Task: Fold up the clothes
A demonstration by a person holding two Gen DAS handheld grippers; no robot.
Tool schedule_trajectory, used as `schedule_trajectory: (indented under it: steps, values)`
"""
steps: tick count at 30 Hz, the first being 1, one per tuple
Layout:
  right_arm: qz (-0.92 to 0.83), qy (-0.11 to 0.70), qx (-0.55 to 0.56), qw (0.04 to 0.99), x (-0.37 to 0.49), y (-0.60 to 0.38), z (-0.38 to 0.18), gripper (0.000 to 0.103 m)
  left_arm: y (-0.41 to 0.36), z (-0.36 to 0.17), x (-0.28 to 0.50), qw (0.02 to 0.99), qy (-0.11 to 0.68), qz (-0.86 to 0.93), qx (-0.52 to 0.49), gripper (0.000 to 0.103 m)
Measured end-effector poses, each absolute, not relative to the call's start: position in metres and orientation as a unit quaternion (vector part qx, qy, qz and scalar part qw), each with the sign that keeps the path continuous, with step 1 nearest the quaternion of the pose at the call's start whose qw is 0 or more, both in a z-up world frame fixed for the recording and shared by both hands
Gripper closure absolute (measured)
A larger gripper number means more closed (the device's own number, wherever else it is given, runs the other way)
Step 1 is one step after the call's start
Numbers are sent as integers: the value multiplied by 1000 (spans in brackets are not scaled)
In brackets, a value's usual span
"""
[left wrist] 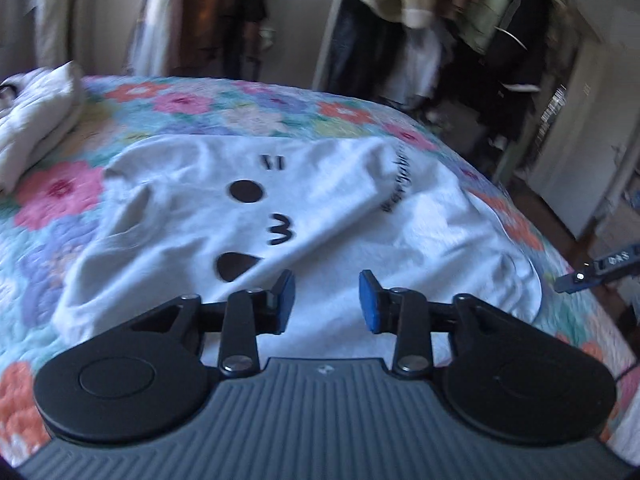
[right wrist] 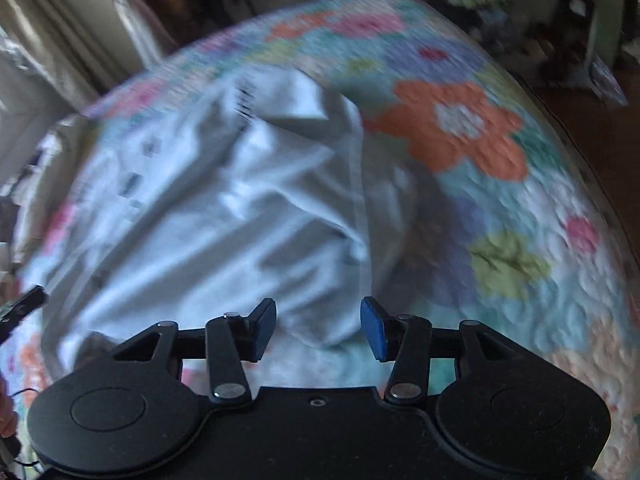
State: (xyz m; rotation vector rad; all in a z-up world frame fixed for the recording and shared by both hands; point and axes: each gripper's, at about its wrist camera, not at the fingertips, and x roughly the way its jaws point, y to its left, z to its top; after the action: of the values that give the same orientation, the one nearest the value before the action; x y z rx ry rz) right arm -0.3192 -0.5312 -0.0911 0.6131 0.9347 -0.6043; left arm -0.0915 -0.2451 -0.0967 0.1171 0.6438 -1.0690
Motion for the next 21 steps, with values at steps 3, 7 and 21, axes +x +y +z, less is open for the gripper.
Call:
schedule_trajectory:
  steps: [3, 7, 21]
  values:
    - [-298, 441, 318, 785, -322, -549, -125, 48, -272, -107, -112, 794, 270, -533, 114, 44]
    - [-264, 424, 364, 786, -317, -555, -144, 48, -308, -112, -133, 760, 252, -572, 179, 41]
    - [-392, 375, 90, 836, -293, -537, -108, 101, -380, -168, -154, 670, 363, -590, 269, 29]
